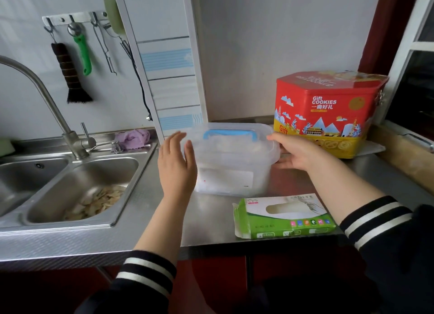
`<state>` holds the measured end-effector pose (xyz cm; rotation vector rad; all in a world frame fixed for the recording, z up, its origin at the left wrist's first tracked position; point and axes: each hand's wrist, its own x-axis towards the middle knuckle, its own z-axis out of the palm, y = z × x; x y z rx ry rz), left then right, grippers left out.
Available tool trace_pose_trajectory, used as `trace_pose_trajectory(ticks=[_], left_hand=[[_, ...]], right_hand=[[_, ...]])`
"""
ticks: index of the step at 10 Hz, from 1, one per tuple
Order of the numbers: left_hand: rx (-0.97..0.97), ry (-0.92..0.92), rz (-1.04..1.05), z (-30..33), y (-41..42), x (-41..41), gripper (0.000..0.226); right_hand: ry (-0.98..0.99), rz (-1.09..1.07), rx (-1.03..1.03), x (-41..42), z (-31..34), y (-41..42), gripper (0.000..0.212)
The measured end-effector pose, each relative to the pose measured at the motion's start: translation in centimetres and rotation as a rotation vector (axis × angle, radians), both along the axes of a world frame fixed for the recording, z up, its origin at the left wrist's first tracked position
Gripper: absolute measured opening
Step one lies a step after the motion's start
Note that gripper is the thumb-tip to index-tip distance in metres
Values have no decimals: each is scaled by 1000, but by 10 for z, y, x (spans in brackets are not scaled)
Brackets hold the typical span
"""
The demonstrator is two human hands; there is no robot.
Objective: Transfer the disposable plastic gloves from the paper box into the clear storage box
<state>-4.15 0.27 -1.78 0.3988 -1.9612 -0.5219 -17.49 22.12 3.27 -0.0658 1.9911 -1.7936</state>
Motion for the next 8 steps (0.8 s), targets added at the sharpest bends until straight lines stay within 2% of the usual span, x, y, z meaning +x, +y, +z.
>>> trace_pose_trajectory(ticks=[1, 2, 3, 4, 5, 6, 7, 8], left_hand=[[115, -153, 20, -36, -4, 3, 43], [101, -394, 44, -70, -6, 4, 31], [96, -593, 33, -82, -9, 1, 32], [22, -692, 6, -81, -7, -3, 30], [-10, -714, 23, -79, -6, -3, 28], [-15, -705, 38, -79, -6, -3, 28], [-24, -721, 45, -81, -8, -4, 29], [-53, -700, 58, -82, -7, -5, 29]], right_hand=[[-40, -91, -118, -6, -5, 16, 23], [-94, -187, -256, -9, -13, 25, 32], [-166, -263, -385, -7, -23, 18, 40], [-229, -367, -472, 0, -29, -2, 54], [-280, -434, -482, 0, -26, -27, 51], [-259, -425, -444, -6, -26, -49, 34], [-101, -225, -441, -17, -38, -69, 52], [-101, -47, -361, -35, -50, -87, 72]])
